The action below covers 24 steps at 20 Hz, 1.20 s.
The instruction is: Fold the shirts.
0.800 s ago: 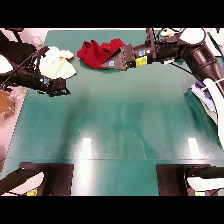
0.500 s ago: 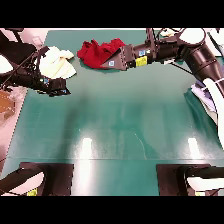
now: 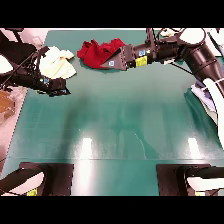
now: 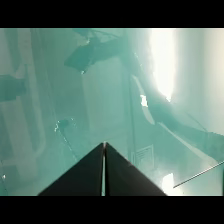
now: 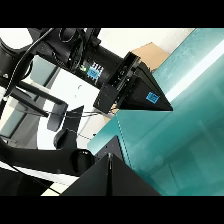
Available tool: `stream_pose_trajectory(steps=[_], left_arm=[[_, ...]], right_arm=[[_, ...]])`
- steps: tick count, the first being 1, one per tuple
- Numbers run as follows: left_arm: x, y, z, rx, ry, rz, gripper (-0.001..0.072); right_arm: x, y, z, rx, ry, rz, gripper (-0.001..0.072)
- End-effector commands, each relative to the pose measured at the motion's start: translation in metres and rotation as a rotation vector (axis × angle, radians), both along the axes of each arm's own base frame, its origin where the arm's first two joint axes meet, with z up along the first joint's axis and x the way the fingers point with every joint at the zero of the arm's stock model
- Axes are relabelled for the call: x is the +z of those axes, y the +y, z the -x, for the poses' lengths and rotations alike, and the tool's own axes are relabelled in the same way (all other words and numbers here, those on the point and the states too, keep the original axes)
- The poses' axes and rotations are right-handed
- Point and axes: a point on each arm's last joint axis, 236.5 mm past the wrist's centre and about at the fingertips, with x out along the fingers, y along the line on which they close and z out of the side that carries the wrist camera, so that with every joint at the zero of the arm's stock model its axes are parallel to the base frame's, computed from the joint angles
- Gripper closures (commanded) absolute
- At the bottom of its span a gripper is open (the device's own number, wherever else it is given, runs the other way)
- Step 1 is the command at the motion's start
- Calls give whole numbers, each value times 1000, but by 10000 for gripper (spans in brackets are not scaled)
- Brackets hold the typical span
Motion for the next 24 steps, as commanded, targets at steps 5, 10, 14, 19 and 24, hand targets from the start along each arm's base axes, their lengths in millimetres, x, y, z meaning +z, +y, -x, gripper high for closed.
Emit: stream_pose_trajectory(steps=[5,10,14,19,24], left_arm=[[0,0,0,1,0,0,680],[0,0,0,0,-1,0,680],[0,0,0,0,-1,0,680],[0,0,0,1,0,0,680],[5,1,-14,31,-54,8,680]], right_arm=[[0,0,0,1,1,0,692],[0,0,0,1,1,0,692],[0,0,0,1,1,0,692],[0,0,0,1,1,0,692],[0,0,0,1,1,0,692]])
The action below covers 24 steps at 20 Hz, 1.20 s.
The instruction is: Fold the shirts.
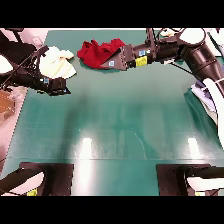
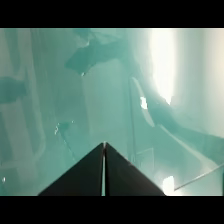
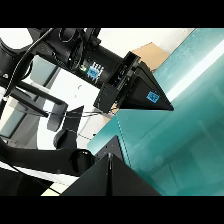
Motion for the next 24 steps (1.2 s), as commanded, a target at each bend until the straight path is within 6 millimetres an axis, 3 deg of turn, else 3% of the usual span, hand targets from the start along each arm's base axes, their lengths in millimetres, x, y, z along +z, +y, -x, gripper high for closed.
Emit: stream_pose_trajectory(steps=[1,3,6,7,9,10,13,15,18,20,22,24], left_arm=[[7,3,-19,43,-76,5,680],[12,21,-44,108,-178,-54,680],[8,81,-80,314,-266,-234,680],[2,99,-89,382,-271,-286,670],[-18,118,-106,450,-255,-326,153],[-35,125,-115,469,-232,-327,68],[-93,162,-133,529,-142,-357,61],[-117,199,-142,600,-121,-363,61],[-126,249,-155,738,-156,-334,62],[-126,271,-163,860,-185,-262,62],[-124,275,-180,926,-238,-180,62],[-135,267,-193,959,-242,-105,63]], right_arm=[[0,0,0,1,1,0,692],[1,1,-6,-26,-6,-6,692],[6,0,-32,-127,-33,-29,688],[8,-4,-39,-152,-38,-35,633],[8,-10,-50,-192,-48,-35,247],[6,-13,-56,-209,-58,-23,185],[-6,-27,-68,-244,-83,33,185],[-16,-36,-70,-242,-88,75,185],[-24,-46,-72,-242,-91,112,185],[-24,-46,-73,-245,-94,114,185],[-24,-46,-74,-247,-95,113,185],[-23,-44,-73,-247,-97,110,185]])
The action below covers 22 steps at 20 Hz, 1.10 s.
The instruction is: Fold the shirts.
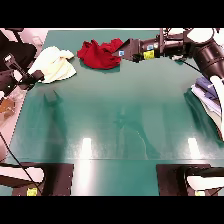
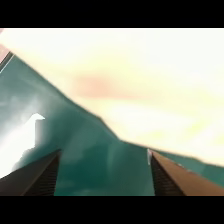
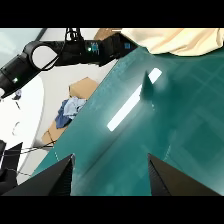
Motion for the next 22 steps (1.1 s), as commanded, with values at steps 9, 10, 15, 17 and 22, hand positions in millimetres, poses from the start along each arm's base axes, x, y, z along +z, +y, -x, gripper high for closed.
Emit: stream_pose_trajectory(steps=[9,10,15,17,22], left_arm=[[-19,18,-58,107,-221,80,217],[-25,17,-59,109,-205,91,290],[-35,5,-50,97,-96,153,681],[-24,-8,-49,45,-54,181,682],[43,-131,-9,-396,53,281,683]], right_arm=[[-1,0,-1,-2,-2,5,185],[-1,0,-1,-3,-3,4,186],[2,0,-2,-10,-4,-6,185],[2,-4,-5,-19,-4,-7,186],[25,-20,-17,-60,24,-115,186]])
